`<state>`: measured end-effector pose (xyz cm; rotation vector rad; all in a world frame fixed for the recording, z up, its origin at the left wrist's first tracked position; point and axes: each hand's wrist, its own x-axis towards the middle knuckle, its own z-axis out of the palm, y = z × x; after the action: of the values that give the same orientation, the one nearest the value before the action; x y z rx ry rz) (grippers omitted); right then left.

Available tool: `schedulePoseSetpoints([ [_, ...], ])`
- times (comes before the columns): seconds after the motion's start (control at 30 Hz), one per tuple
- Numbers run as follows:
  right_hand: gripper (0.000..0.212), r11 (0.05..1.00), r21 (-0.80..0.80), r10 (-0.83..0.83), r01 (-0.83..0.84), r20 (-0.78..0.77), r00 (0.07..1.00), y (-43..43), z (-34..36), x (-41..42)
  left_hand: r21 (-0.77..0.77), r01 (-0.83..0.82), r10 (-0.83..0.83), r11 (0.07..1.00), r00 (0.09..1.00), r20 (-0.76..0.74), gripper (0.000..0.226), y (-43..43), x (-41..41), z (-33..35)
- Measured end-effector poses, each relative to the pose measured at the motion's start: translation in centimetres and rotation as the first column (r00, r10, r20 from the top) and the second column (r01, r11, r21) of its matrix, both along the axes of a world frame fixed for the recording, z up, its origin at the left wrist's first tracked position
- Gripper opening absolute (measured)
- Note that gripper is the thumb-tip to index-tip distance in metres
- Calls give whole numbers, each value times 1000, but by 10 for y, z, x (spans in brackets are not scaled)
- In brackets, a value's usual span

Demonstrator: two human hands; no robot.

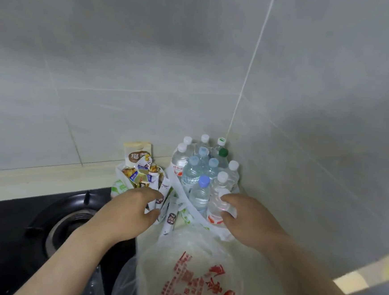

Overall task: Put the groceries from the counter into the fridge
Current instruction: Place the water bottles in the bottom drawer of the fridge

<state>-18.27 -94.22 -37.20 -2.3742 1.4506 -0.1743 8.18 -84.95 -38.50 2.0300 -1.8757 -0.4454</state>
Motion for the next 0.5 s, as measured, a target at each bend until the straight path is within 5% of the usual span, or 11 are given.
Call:
schedulePoseSetpoints([
  [0.5, 23, 991, 116, -102, 71, 286, 953, -70, -30, -27, 20, -2, 8, 1000, 950, -311, 47, -103, -71, -38],
])
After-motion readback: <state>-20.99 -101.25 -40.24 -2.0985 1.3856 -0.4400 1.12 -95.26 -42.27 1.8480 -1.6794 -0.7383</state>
